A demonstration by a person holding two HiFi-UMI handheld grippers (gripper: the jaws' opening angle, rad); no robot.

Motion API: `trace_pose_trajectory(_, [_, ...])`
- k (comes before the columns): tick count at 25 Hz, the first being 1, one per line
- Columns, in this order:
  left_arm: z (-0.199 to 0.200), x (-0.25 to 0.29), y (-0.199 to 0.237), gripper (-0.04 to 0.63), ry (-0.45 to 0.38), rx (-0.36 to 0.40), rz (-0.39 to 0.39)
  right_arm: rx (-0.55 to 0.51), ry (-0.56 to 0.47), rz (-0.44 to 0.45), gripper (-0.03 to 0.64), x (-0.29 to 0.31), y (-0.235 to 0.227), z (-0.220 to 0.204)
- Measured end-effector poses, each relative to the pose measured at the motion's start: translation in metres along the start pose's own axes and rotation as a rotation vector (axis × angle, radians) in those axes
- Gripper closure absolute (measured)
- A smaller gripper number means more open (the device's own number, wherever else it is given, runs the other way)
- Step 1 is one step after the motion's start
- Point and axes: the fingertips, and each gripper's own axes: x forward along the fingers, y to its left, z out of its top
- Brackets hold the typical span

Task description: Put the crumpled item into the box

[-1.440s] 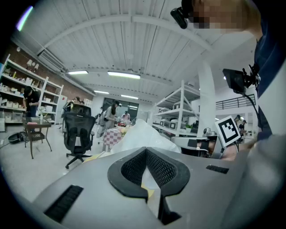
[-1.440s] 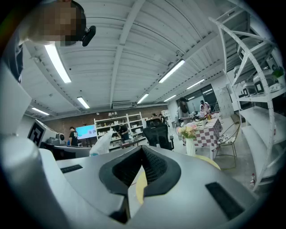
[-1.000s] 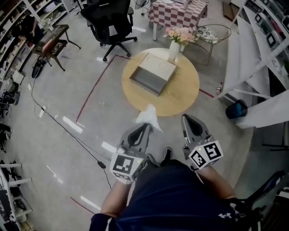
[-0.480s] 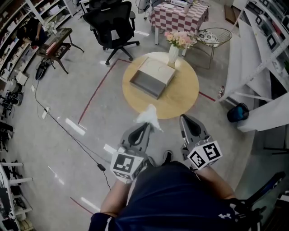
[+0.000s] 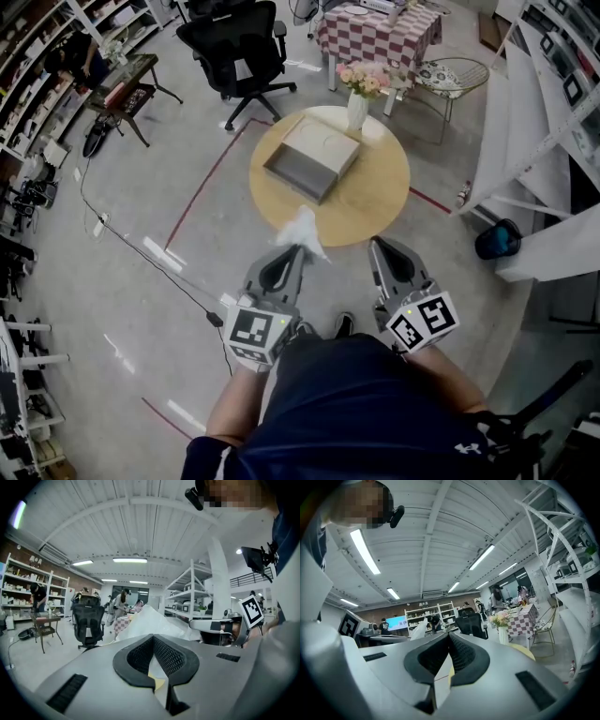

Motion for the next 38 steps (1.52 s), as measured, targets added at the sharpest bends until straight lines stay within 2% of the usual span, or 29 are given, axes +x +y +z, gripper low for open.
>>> trace_pose_trajectory(9, [-0.008,0.015,-0.024,0.578,0.037,-0.001,0.036,0.058,0.004,0.039,0.612,-0.009,-0.026,-0.008])
trace_pose_trajectory(19, [-0.014,0.035,-0.008,0.578,0.059,0.000,0.046,0.072,0.021,0.040,0.612,0.011,-0.042,-0.015])
trace_pose_trajectory(38, [0.004,0.086,0.118,0.578,0.053,-0.015,-0.027,0.045,0.085,-0.012,0.612,0.145,-0.037,-0.015])
